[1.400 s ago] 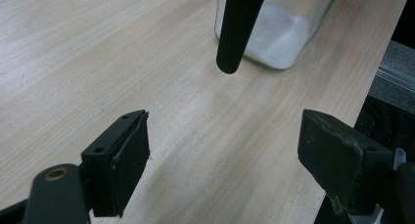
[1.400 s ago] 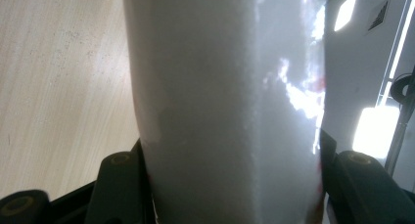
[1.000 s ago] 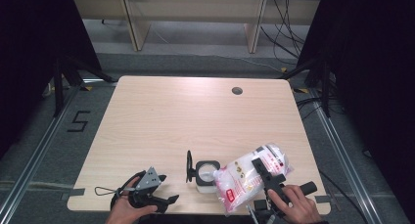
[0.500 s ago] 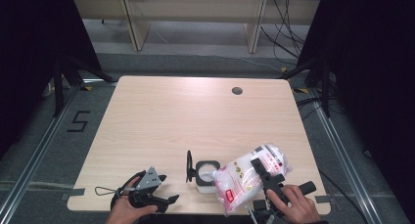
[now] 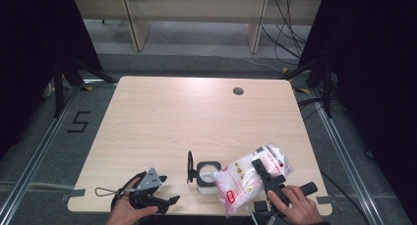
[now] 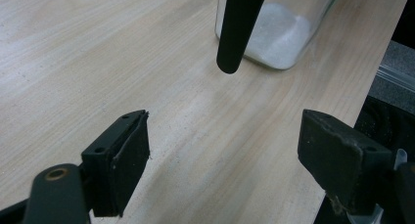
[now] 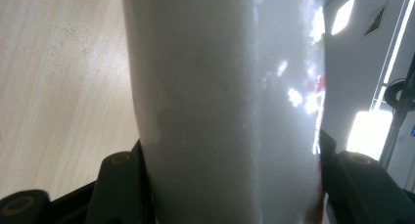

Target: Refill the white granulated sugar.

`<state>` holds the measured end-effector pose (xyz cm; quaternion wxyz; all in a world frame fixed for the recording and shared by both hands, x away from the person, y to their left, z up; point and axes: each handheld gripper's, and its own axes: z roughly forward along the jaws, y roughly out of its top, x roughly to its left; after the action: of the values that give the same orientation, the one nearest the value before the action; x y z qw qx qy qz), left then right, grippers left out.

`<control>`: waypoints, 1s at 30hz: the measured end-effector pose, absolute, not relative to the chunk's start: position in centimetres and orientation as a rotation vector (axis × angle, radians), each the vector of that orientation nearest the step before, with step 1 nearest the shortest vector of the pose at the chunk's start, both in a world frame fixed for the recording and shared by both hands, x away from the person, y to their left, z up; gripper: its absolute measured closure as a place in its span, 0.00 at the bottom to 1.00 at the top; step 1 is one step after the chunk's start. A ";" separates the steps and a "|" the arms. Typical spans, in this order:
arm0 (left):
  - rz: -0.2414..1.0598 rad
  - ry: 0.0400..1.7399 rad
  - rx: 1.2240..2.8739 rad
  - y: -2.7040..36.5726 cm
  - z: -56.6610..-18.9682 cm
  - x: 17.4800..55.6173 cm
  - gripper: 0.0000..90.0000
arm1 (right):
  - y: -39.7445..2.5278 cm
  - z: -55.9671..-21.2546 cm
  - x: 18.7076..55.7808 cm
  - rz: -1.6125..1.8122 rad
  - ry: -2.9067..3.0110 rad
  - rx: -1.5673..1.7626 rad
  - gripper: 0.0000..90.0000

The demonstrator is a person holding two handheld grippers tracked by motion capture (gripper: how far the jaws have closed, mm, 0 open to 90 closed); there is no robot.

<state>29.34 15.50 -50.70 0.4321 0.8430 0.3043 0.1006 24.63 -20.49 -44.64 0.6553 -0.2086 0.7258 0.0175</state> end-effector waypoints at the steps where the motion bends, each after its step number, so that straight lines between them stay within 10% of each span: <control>1: 0.249 0.758 2.104 15.5 -50.7 29.3 0.21 | -20.5 -44.6 24.6 0.040 1.645 -0.473 0.51; 30: 0.262 0.735 2.121 15.5 -50.7 29.3 0.21 | -20.5 -44.6 24.5 0.042 1.638 -0.471 0.51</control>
<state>29.32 15.49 -50.66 0.4266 0.8489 0.2940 0.1047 24.50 -20.54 -44.64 0.6580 -0.2080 0.7234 0.0184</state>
